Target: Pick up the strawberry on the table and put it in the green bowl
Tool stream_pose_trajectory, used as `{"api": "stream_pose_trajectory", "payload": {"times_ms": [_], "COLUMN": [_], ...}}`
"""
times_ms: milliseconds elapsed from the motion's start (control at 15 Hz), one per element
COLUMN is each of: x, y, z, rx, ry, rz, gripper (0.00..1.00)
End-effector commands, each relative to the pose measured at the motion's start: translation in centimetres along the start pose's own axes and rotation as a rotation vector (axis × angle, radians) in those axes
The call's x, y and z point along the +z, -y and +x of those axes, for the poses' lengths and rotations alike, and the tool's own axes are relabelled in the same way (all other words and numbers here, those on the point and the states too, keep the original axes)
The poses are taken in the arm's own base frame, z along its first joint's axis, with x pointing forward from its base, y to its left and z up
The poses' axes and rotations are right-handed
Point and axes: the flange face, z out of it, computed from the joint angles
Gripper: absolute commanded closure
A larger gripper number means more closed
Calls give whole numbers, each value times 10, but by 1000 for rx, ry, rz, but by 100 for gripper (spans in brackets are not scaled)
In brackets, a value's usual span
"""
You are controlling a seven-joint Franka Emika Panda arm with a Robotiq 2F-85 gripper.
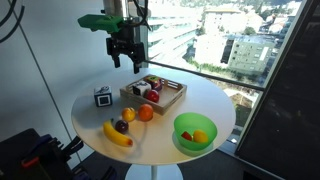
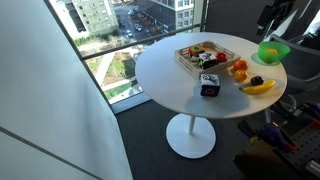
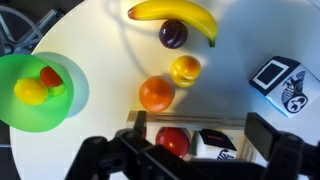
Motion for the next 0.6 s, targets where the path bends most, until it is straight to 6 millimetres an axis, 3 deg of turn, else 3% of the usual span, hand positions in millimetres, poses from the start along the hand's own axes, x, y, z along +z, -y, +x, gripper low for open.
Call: {"api": "stream_pose_trajectory", "payload": {"times_ms": [0, 533], "x": [-24, -58], "y": [15, 28], "z": [-14, -40], "rx": [-4, 53], "ry": [1, 36], "rz": [31, 7], "gripper": [0, 0]}}
